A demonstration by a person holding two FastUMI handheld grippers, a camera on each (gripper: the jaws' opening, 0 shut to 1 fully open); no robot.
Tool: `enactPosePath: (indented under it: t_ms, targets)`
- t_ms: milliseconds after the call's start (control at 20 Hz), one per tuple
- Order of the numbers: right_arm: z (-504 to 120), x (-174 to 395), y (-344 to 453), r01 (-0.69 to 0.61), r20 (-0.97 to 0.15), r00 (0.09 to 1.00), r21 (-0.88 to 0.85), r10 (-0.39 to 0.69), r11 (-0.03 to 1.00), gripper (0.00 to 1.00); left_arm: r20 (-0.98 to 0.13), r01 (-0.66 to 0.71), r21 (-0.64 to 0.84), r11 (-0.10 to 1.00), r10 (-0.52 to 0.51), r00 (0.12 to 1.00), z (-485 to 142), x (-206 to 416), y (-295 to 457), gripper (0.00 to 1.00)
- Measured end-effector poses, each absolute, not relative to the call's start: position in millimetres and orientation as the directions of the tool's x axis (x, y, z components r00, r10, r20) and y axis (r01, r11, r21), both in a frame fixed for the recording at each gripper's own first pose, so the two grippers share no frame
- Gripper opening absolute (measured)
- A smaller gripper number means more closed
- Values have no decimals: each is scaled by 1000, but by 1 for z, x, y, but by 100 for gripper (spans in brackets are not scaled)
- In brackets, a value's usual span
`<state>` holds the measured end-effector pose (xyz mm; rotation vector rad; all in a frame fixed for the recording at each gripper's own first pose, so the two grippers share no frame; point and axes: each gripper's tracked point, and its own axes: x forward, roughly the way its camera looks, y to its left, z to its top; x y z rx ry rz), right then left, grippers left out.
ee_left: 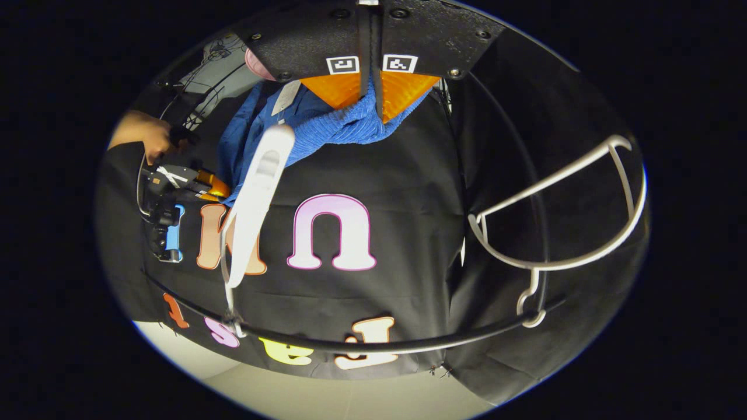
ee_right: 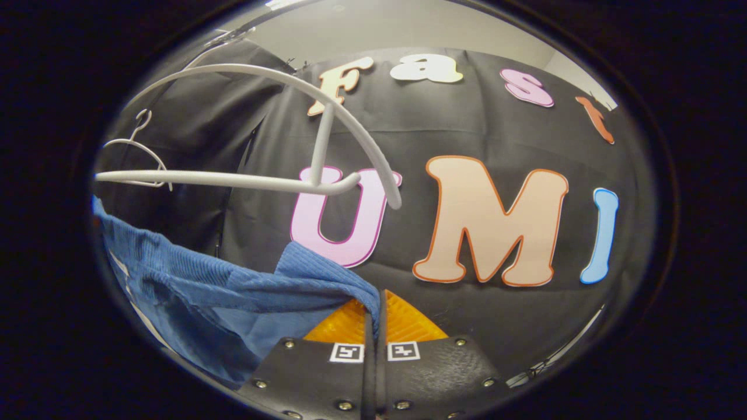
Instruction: Grasp the clothes on the hanger with both hands and then place them into the laundry hamper below.
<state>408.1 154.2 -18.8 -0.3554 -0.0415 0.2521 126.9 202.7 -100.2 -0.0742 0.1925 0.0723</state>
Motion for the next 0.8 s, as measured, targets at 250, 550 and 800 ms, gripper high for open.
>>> enactPosePath:
  t_ms: [250,550,800]
  targets:
    - [-35,372,145,-251,-42,966,-365,253,897,0,-200,-132,-98,986,110,974,-112,114,206,1]
    - [-46,332,132,-258,-95,966,-350,240,901,1,-205,-112,-111,987,88,975,-123,106,182,1]
    - [-44,290,129,-261,-115,965,-350,235,900,3,-207,-24,-162,987,-10,978,-127,109,139,1]
